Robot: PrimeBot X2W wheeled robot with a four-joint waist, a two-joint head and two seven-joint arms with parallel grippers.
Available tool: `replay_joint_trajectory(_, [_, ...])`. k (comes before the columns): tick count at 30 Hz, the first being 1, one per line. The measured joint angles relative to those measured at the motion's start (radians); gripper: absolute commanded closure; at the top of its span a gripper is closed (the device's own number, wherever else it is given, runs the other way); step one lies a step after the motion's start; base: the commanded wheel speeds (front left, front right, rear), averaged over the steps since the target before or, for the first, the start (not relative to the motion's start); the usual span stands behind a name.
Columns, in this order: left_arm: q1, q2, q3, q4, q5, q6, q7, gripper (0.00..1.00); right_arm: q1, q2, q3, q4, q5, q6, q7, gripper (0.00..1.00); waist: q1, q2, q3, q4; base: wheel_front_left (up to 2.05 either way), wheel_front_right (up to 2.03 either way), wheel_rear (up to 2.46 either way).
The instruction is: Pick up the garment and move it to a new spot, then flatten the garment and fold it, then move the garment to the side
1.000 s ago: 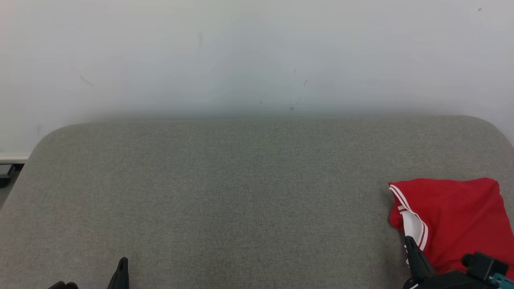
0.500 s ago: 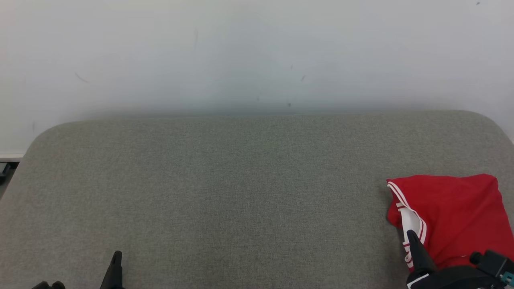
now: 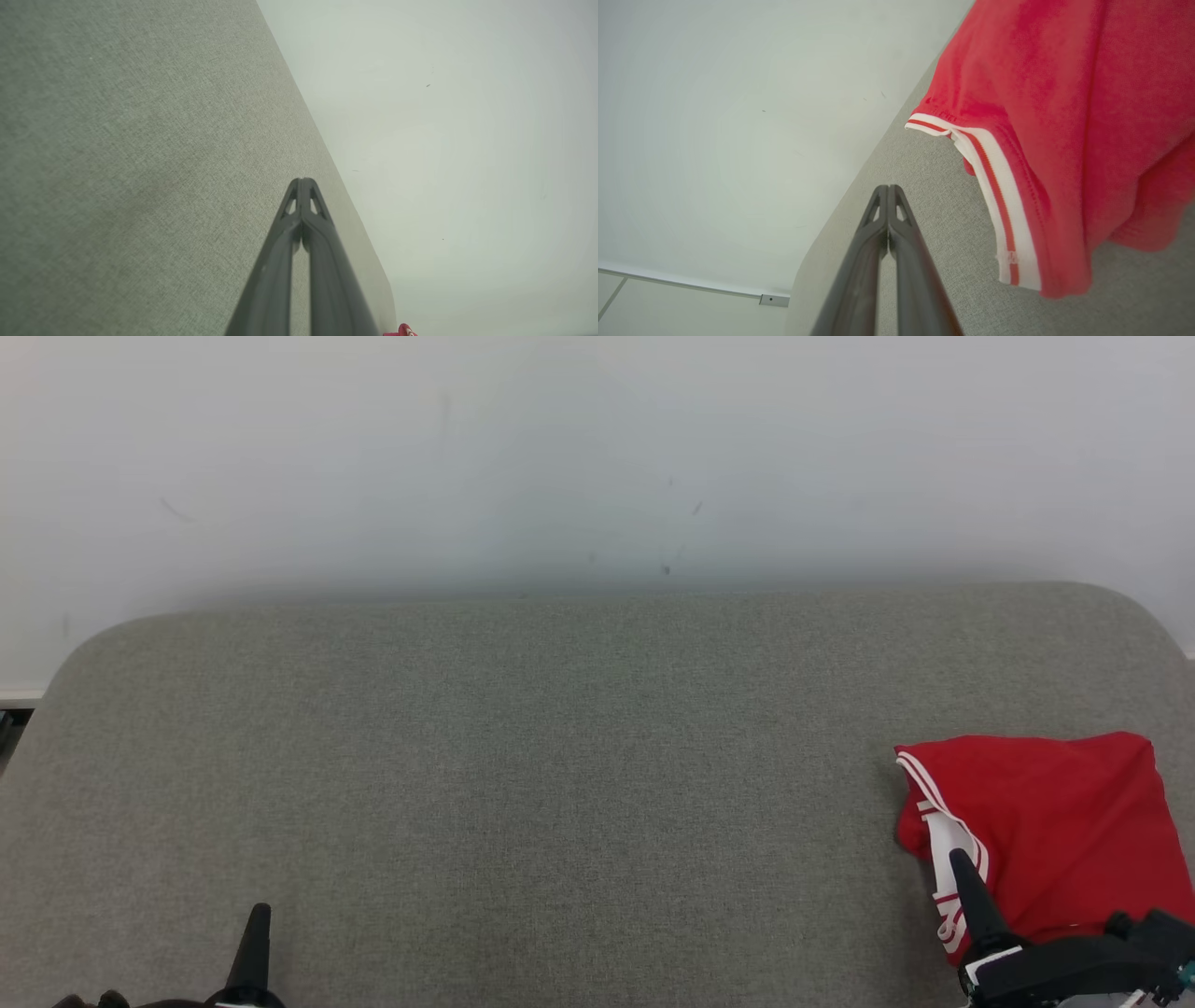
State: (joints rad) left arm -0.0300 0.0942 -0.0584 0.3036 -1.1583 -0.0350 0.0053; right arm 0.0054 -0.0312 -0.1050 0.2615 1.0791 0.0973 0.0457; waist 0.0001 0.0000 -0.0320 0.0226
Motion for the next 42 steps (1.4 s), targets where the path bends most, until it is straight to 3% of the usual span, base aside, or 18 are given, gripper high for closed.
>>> replay_joint_trajectory(42, [-0.051,-0.055,0.149,-0.003,-0.435,-0.089,0.106,1.00,-0.084,-0.006,-0.027,0.036,0.522,0.023,0.068,1.00,0.0000,0.0000,0.034,-0.023,0.00,0.00,0.00])
